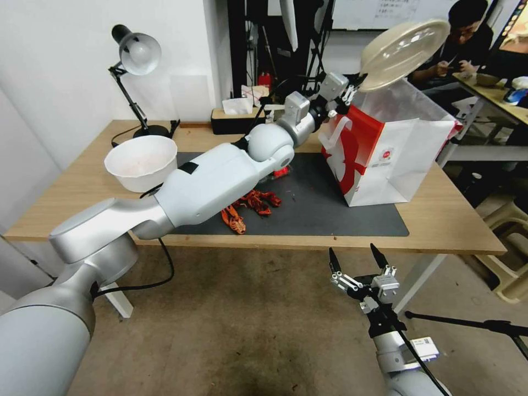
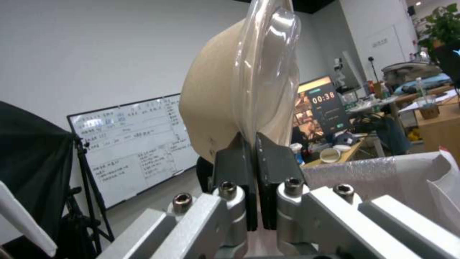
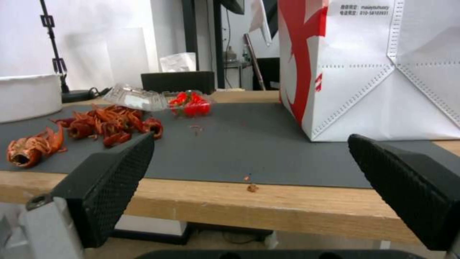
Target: Pick up the trash from the table and place it into the takeout bag.
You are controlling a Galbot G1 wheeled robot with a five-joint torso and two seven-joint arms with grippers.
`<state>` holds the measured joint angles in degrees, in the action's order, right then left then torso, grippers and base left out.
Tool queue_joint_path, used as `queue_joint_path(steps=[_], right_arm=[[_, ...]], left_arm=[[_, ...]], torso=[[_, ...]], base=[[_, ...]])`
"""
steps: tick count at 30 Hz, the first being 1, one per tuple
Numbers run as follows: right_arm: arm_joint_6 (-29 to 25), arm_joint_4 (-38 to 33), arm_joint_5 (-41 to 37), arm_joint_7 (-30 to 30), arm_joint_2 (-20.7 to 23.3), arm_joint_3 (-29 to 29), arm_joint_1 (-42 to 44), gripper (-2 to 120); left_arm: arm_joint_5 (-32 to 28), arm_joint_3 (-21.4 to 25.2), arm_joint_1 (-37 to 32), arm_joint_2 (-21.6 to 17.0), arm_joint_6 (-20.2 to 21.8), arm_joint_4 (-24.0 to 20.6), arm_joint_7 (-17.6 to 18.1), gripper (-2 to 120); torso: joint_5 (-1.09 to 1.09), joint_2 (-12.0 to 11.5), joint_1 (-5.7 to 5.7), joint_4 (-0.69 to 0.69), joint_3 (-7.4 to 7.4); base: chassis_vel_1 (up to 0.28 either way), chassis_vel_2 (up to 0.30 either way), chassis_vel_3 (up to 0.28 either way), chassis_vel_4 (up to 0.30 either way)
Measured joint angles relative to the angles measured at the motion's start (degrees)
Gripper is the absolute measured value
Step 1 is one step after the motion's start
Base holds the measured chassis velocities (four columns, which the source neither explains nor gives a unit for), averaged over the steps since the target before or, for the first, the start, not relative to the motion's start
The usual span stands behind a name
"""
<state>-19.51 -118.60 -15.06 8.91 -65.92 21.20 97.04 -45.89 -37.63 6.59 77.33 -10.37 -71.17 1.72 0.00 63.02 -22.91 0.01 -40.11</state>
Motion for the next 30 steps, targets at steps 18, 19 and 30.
queue_joint_path(steps=[18,19,30], right_arm=[[-0.4,0.2,0.4,-0.2,-0.4,-0.3,0.0,100],[-0.4,0.2,0.4,-0.2,-0.4,-0.4,-0.1,100],[-0.3,0.3,0.7,-0.2,-0.6,-0.9,-0.3,100]], left_arm=[[0.4,-1.6,0.8,-0.7,-0.2,-0.7,1.4,41],[0.3,-1.4,0.8,-0.7,-0.2,-0.9,1.5,45],[-0.6,1.4,-1.4,-2.6,0.9,-5.1,6.6,87]], torso=[[0.00,0.0,0.00,-0.01,0.00],[0.01,0.0,0.00,-0.01,0.00],[0.01,0.0,0.00,-0.01,0.00]], base=[[0.000,0.000,0.000,0.000],[0.000,0.000,0.000,0.000],[0.000,0.000,0.000,0.000]])
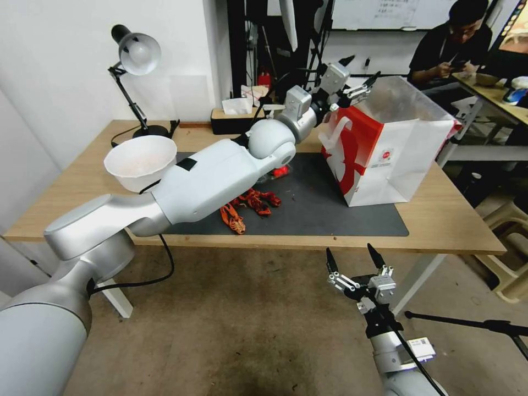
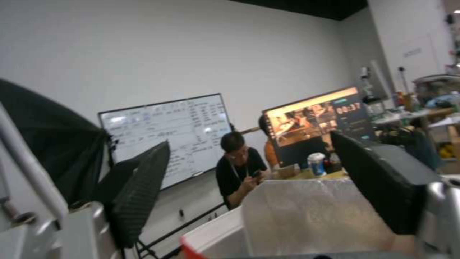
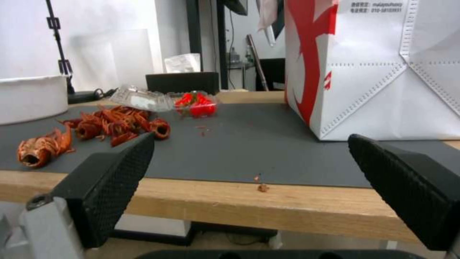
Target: Pick up the trash from the table and place it into the takeout bag.
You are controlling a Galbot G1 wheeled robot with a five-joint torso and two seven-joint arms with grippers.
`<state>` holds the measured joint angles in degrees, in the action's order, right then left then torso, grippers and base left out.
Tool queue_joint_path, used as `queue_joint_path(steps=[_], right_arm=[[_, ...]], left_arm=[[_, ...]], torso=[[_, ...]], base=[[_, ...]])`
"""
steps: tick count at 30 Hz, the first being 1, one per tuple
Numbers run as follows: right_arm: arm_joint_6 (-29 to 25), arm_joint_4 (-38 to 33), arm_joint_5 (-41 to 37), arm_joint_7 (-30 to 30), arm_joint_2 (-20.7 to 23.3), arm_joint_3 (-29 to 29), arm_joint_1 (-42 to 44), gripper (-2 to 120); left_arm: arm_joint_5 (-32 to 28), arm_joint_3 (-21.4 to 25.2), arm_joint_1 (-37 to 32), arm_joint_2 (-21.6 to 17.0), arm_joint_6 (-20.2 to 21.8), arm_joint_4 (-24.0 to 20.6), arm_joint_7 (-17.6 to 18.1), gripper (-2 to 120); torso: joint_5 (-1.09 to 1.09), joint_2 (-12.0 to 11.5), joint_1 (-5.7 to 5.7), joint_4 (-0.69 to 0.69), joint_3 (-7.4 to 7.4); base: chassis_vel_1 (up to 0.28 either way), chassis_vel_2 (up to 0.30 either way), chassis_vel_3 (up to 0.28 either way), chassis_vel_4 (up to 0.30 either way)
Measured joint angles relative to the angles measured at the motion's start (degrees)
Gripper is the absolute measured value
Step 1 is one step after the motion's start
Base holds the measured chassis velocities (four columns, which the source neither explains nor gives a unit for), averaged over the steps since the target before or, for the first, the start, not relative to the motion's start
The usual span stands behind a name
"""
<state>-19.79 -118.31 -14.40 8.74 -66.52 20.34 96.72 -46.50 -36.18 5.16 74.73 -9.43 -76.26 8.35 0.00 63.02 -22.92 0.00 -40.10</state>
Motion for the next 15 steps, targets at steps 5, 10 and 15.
queue_joint_path(steps=[5,10,15], right_arm=[[0.0,0.0,0.0,0.1,0.0,0.0,0.0,100],[0.0,-0.1,0.1,0.2,-0.2,0.4,0.5,100],[-0.1,-0.1,0.2,0.2,-0.3,0.6,0.7,100]], left_arm=[[0.5,1.5,-3.3,-1.7,0.4,-3.5,8.7,99],[3.5,3.5,-8.1,-4.5,1.4,-8.1,15.4,100],[5.3,5.8,-12.4,-7.6,3.1,-12.8,19.1,100]], torso=[[0.00,0.0,0.00,0.00,0.00],[0.00,0.0,0.00,0.00,0.00],[0.00,0.0,0.00,0.01,0.00]], base=[[0.000,0.000,0.000,0.000],[0.000,0.000,0.000,0.000],[0.000,0.000,0.000,0.000]])
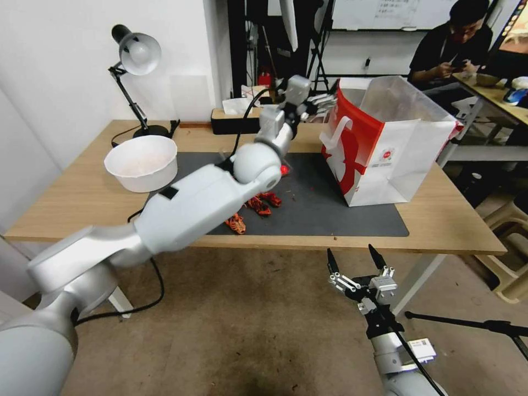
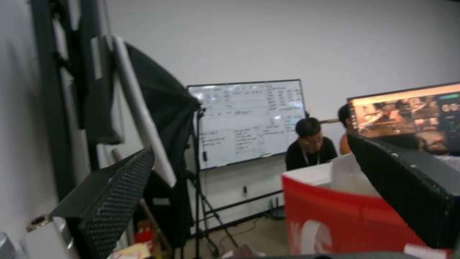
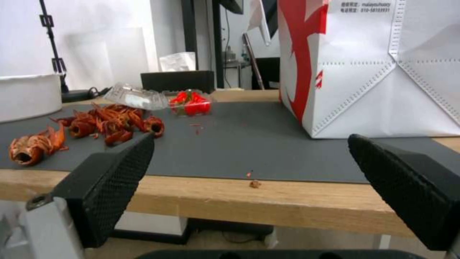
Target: Pick up the trash from the table and place it into the takeout bag.
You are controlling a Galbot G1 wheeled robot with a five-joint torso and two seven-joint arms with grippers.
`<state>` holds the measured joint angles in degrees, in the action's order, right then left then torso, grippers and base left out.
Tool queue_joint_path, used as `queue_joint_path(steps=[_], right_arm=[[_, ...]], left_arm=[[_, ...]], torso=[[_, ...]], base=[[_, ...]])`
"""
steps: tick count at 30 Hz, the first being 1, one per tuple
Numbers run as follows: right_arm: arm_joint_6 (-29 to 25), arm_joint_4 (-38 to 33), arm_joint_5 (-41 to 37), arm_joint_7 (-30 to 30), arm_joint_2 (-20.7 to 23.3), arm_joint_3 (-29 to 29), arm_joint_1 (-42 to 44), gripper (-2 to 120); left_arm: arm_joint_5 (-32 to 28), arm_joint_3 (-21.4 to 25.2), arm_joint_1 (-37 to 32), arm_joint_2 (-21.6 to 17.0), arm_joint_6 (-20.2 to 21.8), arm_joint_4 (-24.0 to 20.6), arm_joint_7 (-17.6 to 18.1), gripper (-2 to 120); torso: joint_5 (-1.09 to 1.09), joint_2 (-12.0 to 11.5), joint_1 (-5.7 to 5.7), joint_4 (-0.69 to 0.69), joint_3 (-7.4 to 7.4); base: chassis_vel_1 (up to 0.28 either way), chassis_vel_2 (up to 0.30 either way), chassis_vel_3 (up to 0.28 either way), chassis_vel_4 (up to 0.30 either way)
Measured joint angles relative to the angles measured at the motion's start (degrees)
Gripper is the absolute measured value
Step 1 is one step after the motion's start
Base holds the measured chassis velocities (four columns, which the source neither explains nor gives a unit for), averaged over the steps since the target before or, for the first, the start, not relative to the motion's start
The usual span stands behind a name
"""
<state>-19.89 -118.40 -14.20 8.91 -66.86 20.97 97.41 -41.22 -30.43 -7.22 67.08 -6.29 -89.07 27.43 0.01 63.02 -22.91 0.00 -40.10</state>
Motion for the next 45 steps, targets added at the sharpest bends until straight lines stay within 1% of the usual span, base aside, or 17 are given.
queue_joint_path(steps=[4,5,9,20,24,27,28,31,32,34,35,36,39,40,43,44,45], right_arm=[[0.0,-0.1,0.1,0.0,0.0,0.0,0.0,100],[0.0,-0.1,0.2,0.2,-0.1,-0.3,0.0,100],[-0.1,-0.1,0.5,0.2,-0.3,-0.7,0.0,100],[-0.1,-0.1,0.7,0.3,-0.4,-0.9,0.0,100],[-0.1,-0.1,0.9,0.4,-0.4,-1.1,0.0,100],[-0.1,-0.1,0.9,0.4,-0.4,-1.2,0.0,100],[-0.1,-0.3,1.0,0.4,-0.4,-1.2,0.1,100],[-0.1,-0.3,1.1,0.4,-0.3,-1.2,0.1,100],[-0.1,-0.5,1.2,0.4,-0.3,-1.3,0.2,100],[-0.1,-0.6,1.2,0.4,-0.2,-1.3,0.2,100],[-0.1,-0.8,1.3,0.4,-0.1,-1.3,0.5,100],[-0.1,-0.8,1.4,0.4,-0.1,-1.3,0.7,100],[-0.1,-1.0,1.5,0.5,-0.1,-1.1,0.9,100],[-0.1,-1.0,1.7,0.8,-0.1,-1.0,1.0,100],[-0.1,-1.3,2.1,1.5,-0.1,-0.9,1.0,100],[-0.1,-1.4,2.6,2.3,-0.2,-0.9,1.0,100],[-0.1,-1.4,2.6,2.3,-0.2,-0.9,1.0,100]], left_arm=[[0.5,1.8,-3.4,-3.0,1.6,-3.3,1.9,100],[1.5,3.3,-6.0,-5.0,2.9,-5.2,2.8,100],[2.9,5.6,-9.8,-6.9,4.1,-7.5,3.8,100],[4.1,8.0,-13.1,-8.3,4.9,-9.4,4.7,100],[5.6,11.6,-17.5,-10.2,6.4,-11.9,5.6,100],[5.9,12.1,-18.2,-10.6,6.8,-12.3,5.7,100],[7.1,15.0,-20.6,-11.9,8.9,-14.8,5.9,100],[7.9,17.1,-22.4,-12.9,9.9,-16.5,5.9,100],[9.2,19.7,-26.3,-14.0,10.9,-18.8,5.6,100],[9.9,20.8,-28.5,-14.4,11.2,-19.7,5.5,100],[12.0,24.3,-34.9,-15.0,11.5,-22.2,5.3,100],[12.9,26.2,-38.1,-15.1,11.5,-23.4,5.4,100],[13.5,28.4,-41.5,-15.0,11.4,-24.6,5.3,100],[14.1,30.0,-43.8,-15.0,11.0,-25.6,4.9,100],[14.5,32.0,-47.5,-15.0,9.9,-26.7,3.7,100],[14.8,33.9,-50.7,-15.0,8.6,-27.5,2.5,100],[14.8,33.9,-50.7,-15.0,8.6,-27.5,2.5,100]], torso=[[0.01,0.0,0.00,-0.01,0.00],[0.00,0.0,0.00,-0.01,0.00],[0.00,0.0,0.00,-0.01,0.00],[0.00,0.0,0.00,0.01,0.00],[0.01,0.0,0.00,-0.02,0.00],[0.01,0.0,0.00,-0.03,0.00],[0.01,0.0,0.00,0.07,0.00],[-0.02,0.0,0.00,0.05,0.00],[-0.08,0.0,0.01,-0.01,0.01],[-0.04,0.0,0.00,-0.02,0.00],[0.06,0.0,0.00,-0.04,0.00],[-0.05,0.0,0.01,-0.03,0.00],[0.04,0.0,0.01,-0.01,0.00],[-0.05,0.0,0.00,0.02,0.00],[0.02,0.0,0.00,0.00,0.00],[-0.01,0.0,0.01,0.00,0.00],[-0.01,0.0,0.01,0.00,0.00]], base=[[0.000,0.000,0.000,0.000],[0.000,0.000,0.000,0.000],[0.000,0.000,0.000,0.000],[0.000,0.000,0.000,0.000],[0.000,0.000,0.000,0.000],[0.000,0.000,0.000,0.000],[0.000,0.000,0.000,0.000],[0.000,0.000,0.000,0.000],[0.000,0.000,0.000,0.000],[0.000,0.000,0.000,0.000],[0.000,0.000,0.000,0.000],[0.000,0.000,0.000,0.000],[0.000,0.000,0.000,0.000],[0.000,0.000,0.000,0.000],[0.000,0.000,0.000,0.000],[0.000,0.000,0.000,0.000],[0.000,0.000,0.000,0.000]])
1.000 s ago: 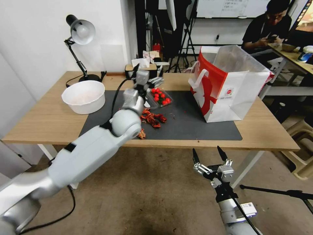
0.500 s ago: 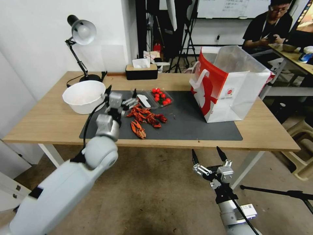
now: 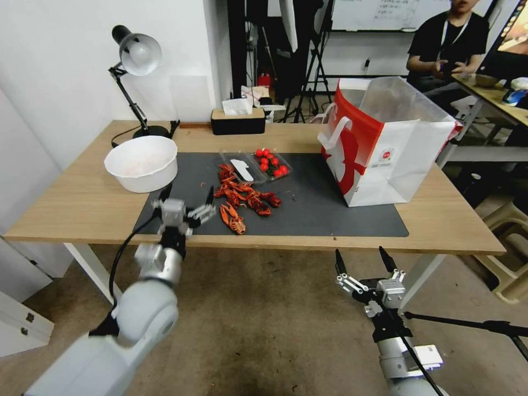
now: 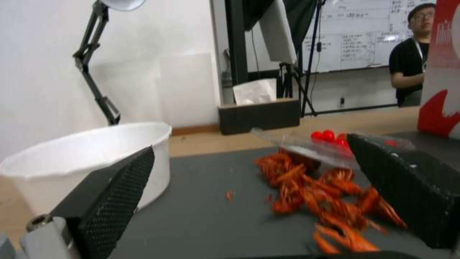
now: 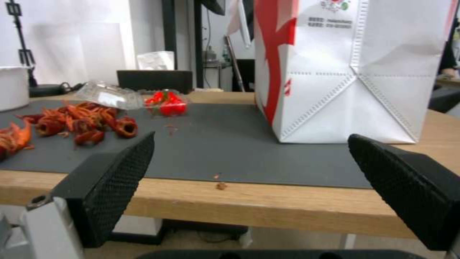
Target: Pick up the trash from the table and place it into the takeout bag.
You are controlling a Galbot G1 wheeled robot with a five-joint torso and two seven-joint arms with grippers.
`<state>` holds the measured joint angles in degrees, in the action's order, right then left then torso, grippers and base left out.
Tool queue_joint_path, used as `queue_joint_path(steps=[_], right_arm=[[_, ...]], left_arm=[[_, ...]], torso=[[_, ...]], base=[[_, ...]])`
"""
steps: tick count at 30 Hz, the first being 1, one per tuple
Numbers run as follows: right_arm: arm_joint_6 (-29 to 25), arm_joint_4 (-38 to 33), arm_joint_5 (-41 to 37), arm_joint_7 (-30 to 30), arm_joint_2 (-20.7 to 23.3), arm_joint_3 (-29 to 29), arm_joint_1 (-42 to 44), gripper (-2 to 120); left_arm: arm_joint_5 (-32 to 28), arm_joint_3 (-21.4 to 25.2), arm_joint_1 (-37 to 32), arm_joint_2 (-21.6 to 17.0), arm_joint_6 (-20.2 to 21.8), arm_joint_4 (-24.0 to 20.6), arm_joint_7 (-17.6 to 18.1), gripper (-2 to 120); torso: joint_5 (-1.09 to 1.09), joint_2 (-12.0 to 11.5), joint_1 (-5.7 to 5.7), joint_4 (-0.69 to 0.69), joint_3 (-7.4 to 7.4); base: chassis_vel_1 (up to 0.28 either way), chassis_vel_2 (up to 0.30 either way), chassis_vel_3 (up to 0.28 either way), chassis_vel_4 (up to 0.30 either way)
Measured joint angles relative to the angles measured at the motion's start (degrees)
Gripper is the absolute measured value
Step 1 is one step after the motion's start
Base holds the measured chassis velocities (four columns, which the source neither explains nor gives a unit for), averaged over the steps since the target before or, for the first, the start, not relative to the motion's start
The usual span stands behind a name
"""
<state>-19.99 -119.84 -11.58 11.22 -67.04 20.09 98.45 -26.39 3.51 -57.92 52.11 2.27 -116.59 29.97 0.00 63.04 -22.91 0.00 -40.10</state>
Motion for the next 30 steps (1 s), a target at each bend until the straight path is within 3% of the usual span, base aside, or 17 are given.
queue_joint_path(steps=[3,9,15,30], right_arm=[[0.7,-0.4,0.7,1.5,-0.2,1.6,0.9,100],[1.0,-0.5,0.3,2.0,0.1,2.7,1.4,100],[0.6,-0.7,-3.6,0.8,0.3,3.2,1.5,100],[2.1,-0.5,-5.2,0.7,0.7,3.3,0.9,100]], left_arm=[[1.2,5.2,-10.7,0.6,-3.9,-2.1,-2.7,100],[4.2,8.6,-19.3,2.3,-6.8,-3.9,-3.3,100],[6.1,13.1,-30.4,5.0,-12.3,-5.2,-4.6,100],[9.0,14.4,-37.4,10.0,-17.2,-2.5,-6.3,100]], torso=[[-0.01,0.0,0.00,0.00,0.00],[0.01,0.0,-0.01,0.01,0.00],[0.00,0.0,-0.01,0.00,0.00],[0.00,0.0,-0.01,-0.01,-0.01]], base=[[0.000,0.000,0.000,0.000],[0.000,0.000,0.000,0.000],[0.000,0.000,0.000,0.000],[0.000,0.000,0.000,0.000]])
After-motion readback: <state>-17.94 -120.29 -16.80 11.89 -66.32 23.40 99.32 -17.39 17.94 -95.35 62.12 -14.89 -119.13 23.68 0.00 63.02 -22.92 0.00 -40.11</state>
